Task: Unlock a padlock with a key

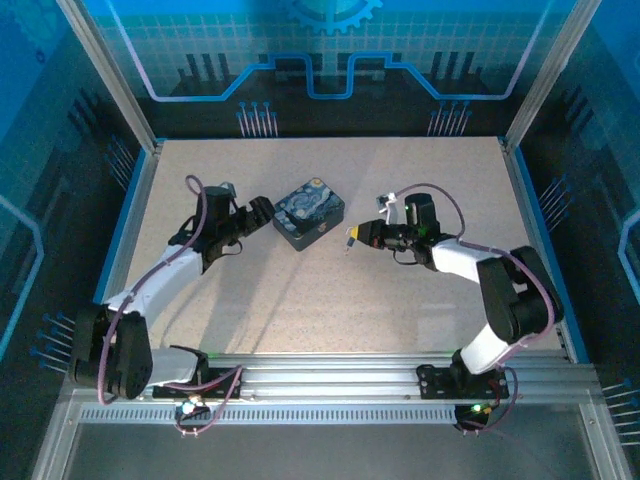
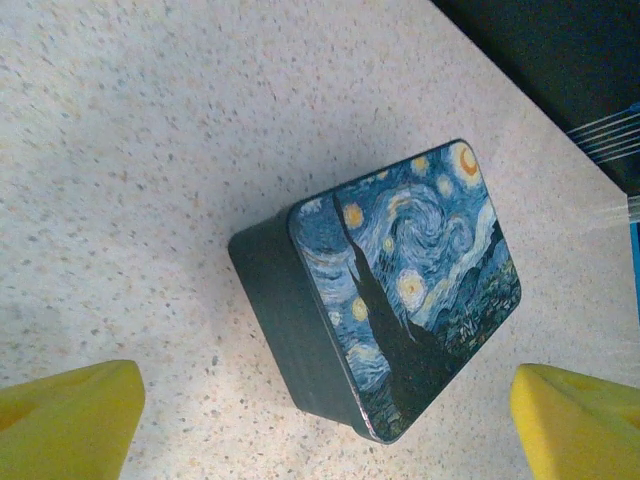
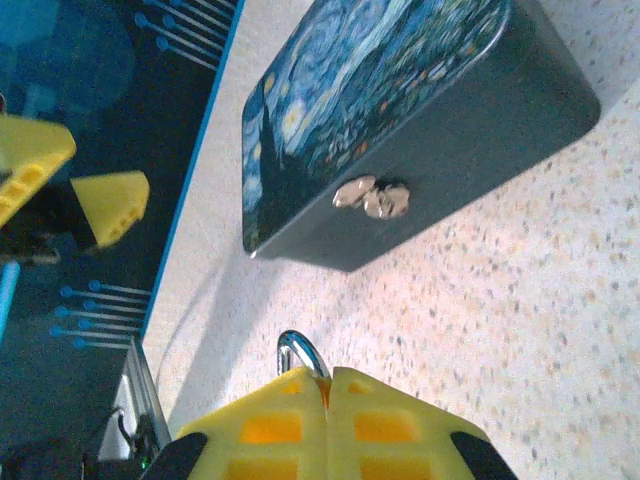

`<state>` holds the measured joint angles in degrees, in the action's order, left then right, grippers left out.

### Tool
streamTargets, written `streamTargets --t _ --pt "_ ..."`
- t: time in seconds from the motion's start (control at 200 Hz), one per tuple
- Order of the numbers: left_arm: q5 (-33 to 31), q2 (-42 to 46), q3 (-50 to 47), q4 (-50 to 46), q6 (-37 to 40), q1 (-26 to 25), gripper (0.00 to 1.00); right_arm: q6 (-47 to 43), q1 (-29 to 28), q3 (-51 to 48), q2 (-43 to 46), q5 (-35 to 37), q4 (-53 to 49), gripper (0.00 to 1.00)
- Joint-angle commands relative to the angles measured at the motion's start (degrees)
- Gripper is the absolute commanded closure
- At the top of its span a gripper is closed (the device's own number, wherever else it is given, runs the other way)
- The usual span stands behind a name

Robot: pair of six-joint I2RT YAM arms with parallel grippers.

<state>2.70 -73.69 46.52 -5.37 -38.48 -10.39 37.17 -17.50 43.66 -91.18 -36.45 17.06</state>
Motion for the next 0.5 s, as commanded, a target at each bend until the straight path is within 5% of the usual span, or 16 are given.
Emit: streamTargets --t 0.0,0.49 --pt "-2.4 2.2 -2.1 -2.1 2.4 0.9 0.03 -7.8 -0.3 0.9 5.0 0.0 -16.1 0.99" --pt "-1.4 6.0 -6.5 -0.2 1.8 1.2 0.01 -15.0 -2.0 -5.6 13.6 7.8 -38.6 0.97"
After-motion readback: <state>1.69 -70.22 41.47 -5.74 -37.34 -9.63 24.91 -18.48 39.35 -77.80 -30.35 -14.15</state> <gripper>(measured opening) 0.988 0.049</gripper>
